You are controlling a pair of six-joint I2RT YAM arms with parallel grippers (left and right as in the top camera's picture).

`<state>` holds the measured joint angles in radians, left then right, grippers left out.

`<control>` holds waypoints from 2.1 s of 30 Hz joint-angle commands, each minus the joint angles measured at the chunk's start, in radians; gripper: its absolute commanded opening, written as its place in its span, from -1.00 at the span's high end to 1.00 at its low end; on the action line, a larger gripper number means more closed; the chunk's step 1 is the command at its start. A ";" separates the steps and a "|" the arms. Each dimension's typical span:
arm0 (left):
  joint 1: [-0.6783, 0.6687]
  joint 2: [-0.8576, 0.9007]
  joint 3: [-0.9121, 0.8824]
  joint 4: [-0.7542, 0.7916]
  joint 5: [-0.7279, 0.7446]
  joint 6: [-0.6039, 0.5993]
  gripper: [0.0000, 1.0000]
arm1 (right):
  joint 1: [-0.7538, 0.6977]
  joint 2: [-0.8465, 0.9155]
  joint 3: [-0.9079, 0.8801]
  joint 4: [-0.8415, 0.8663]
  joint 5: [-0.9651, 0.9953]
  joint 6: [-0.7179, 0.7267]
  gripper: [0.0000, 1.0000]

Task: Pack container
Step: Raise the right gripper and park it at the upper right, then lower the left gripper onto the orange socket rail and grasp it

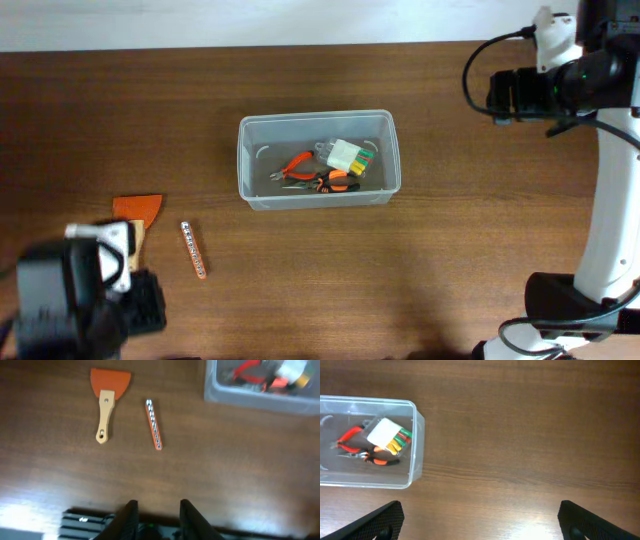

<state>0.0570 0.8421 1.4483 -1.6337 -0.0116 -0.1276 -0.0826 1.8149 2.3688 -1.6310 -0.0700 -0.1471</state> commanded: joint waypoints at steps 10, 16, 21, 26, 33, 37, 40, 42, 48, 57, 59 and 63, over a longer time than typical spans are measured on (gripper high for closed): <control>0.005 0.203 -0.418 0.351 0.087 -0.175 0.28 | 0.006 0.010 -0.010 0.005 -0.036 0.032 -0.97; 0.005 0.377 -0.438 0.534 0.113 -0.174 0.04 | 0.006 0.011 -0.010 0.011 -0.070 0.029 -0.97; 0.005 0.517 -0.439 0.599 0.094 -0.175 0.03 | 0.006 0.011 -0.010 0.012 -0.070 0.029 -0.97; 0.022 0.619 -0.440 0.629 0.090 -0.174 -0.05 | 0.006 0.011 -0.010 0.012 -0.070 0.029 -0.97; 0.065 0.667 -0.455 0.634 0.041 -0.170 -0.21 | 0.006 0.012 -0.010 0.014 -0.070 0.029 -0.97; 0.090 0.667 -0.503 0.665 0.043 -0.163 -0.40 | 0.006 0.015 -0.010 0.015 -0.070 0.029 -0.97; 0.090 0.669 -0.555 0.698 0.050 -0.143 -0.43 | 0.006 0.019 -0.010 0.015 -0.070 0.029 -0.97; 0.090 0.669 -0.595 0.728 0.053 -0.140 -0.45 | 0.006 0.021 -0.010 0.015 -0.071 0.029 -0.97; 0.090 0.681 -0.649 0.817 0.072 -0.101 -0.47 | 0.006 0.023 -0.010 0.016 -0.078 0.029 -0.97; 0.090 0.793 -0.649 0.917 0.072 -0.088 -0.47 | 0.006 0.023 -0.010 0.015 -0.078 0.029 -0.97; 0.090 0.828 -0.649 0.930 0.072 -0.088 -0.46 | 0.006 0.023 -0.010 0.015 -0.078 0.029 -0.97; 0.090 0.877 -0.649 0.941 0.076 -0.088 -0.44 | 0.006 0.023 -0.010 0.016 -0.078 0.029 -0.97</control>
<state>0.1429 1.6379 0.8261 -0.7216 0.0414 -0.2287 -0.0807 1.8263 2.3653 -1.6192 -0.1337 -0.1268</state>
